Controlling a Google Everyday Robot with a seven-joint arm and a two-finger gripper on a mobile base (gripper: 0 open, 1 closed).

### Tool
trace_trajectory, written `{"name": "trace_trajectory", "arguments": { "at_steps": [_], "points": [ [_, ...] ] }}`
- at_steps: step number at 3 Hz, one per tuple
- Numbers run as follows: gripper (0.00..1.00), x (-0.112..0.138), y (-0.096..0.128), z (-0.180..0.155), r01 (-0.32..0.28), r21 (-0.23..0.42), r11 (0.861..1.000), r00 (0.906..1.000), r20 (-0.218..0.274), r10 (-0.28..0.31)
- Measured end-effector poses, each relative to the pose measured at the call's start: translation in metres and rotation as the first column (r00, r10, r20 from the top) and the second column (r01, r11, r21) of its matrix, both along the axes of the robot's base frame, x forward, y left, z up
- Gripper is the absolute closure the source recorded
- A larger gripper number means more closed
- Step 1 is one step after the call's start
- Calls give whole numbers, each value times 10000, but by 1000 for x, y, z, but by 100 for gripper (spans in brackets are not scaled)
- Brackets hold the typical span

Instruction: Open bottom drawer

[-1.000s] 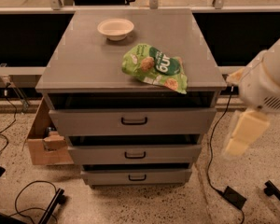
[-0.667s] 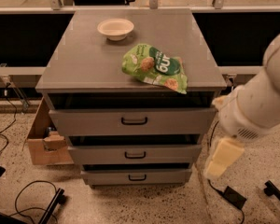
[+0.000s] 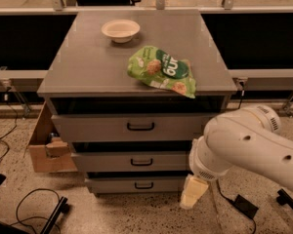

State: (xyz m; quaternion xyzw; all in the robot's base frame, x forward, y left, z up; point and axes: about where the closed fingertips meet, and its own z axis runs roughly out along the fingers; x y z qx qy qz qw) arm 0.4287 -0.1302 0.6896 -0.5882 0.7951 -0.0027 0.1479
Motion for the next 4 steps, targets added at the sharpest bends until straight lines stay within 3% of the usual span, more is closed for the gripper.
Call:
{"name": "trace_trajectory", "arguments": {
  "at_steps": [1, 2, 3, 4],
  "points": [
    [0, 12, 24, -71, -16, 202, 9998, 9994, -354, 23],
    [0, 12, 24, -71, -16, 202, 9998, 9994, -354, 23],
    [0, 11, 27, -96, 42, 74, 10000, 9980, -626, -38],
    [0, 13, 17, -158, 88, -193, 9998, 9942, -1070, -108]
  ]
}}
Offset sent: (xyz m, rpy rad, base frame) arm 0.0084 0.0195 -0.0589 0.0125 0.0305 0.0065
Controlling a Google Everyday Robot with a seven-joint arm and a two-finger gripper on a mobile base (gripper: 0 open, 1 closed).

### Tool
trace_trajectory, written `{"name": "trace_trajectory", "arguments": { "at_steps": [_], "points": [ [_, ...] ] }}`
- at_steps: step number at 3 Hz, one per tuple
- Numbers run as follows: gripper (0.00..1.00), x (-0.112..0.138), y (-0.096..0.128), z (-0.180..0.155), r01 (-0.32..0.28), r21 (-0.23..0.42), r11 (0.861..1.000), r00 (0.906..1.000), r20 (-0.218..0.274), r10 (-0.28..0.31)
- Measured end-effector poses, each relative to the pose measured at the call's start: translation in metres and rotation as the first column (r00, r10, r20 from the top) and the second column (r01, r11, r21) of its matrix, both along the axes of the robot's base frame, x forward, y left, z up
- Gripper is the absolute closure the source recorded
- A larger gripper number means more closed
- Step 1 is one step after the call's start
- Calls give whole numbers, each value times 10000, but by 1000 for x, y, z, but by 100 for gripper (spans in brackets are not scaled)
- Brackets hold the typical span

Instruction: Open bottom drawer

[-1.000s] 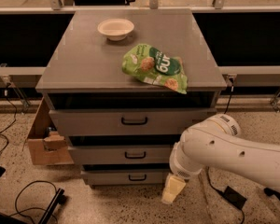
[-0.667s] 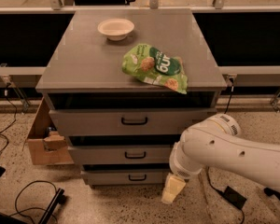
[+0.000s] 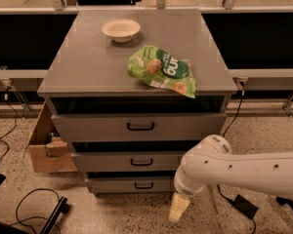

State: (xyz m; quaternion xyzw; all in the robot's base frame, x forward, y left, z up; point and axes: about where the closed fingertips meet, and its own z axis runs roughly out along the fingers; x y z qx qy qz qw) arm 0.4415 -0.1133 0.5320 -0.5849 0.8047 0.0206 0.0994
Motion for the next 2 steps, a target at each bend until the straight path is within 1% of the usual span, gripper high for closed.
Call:
{"name": "trace_trajectory", "arguments": {
  "at_steps": [1, 2],
  "points": [
    [0, 10, -21, -60, -130, -269, 9996, 9997, -224, 124],
    [0, 34, -43, -111, -419, -609, 9973, 9988, -260, 403]
  ]
}}
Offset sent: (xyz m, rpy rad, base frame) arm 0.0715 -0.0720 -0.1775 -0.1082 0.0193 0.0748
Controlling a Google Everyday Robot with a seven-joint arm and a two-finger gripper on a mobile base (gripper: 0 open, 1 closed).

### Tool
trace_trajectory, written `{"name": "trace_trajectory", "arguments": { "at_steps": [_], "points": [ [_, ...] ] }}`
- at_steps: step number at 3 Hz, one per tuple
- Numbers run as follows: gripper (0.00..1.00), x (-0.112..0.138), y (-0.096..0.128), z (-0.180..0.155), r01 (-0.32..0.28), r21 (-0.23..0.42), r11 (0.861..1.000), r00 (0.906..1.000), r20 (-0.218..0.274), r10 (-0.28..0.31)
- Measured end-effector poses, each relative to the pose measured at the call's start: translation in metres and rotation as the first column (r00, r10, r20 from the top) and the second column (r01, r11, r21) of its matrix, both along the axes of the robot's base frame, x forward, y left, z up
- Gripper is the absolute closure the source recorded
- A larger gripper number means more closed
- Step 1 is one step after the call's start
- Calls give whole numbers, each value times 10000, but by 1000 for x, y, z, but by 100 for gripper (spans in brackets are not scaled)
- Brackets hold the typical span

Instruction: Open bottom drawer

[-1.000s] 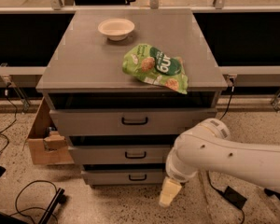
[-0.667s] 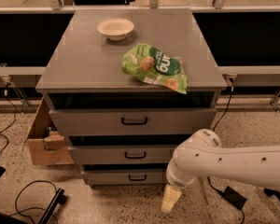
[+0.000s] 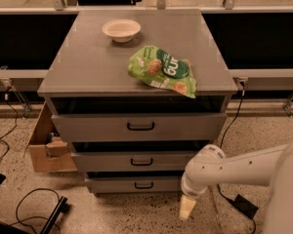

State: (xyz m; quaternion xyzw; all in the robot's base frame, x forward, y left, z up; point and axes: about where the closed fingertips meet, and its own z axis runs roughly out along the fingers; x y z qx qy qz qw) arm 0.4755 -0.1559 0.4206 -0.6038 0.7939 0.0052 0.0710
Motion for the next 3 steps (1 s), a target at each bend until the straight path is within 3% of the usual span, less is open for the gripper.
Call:
{"name": "trace_trajectory", "arguments": {
  "at_steps": [1, 3],
  "points": [
    [0, 24, -11, -44, -378, -340, 9987, 9992, -152, 373],
    [0, 24, -6, -64, -533, -300, 9981, 9982, -289, 525]
  ]
}}
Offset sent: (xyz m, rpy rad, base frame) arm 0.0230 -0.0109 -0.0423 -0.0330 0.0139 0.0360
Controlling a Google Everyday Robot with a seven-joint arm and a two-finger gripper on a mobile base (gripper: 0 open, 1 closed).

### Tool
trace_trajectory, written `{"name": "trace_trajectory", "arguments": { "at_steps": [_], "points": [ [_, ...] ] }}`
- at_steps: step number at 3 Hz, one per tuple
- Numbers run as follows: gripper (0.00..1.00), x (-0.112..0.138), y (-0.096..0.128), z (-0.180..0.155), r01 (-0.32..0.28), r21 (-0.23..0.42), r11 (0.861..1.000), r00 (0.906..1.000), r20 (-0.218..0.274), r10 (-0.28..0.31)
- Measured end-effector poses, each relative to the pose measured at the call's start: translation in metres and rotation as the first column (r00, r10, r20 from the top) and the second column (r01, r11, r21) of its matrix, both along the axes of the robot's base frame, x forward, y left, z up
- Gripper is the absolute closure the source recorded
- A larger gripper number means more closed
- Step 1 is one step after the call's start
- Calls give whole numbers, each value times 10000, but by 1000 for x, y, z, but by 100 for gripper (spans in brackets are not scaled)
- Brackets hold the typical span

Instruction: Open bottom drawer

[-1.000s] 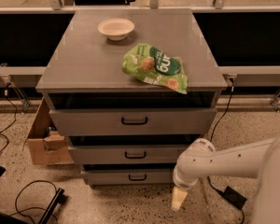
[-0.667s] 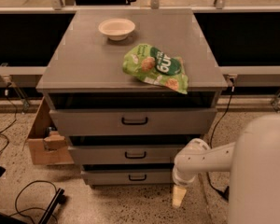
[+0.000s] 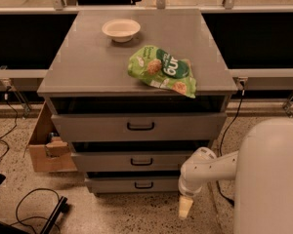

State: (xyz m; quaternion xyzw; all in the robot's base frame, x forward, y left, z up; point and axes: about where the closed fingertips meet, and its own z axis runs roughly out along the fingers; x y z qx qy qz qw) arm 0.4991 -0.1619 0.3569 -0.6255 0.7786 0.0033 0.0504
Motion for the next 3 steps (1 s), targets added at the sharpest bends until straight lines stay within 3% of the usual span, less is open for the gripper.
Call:
{"name": "trace_trajectory", "arguments": {
  "at_steps": [1, 3],
  "points": [
    [0, 7, 15, -26, -654, 72, 9978, 9978, -43, 655],
    [0, 35, 31, -85, -1807, -120, 9835, 9834, 140, 1809]
  ]
}}
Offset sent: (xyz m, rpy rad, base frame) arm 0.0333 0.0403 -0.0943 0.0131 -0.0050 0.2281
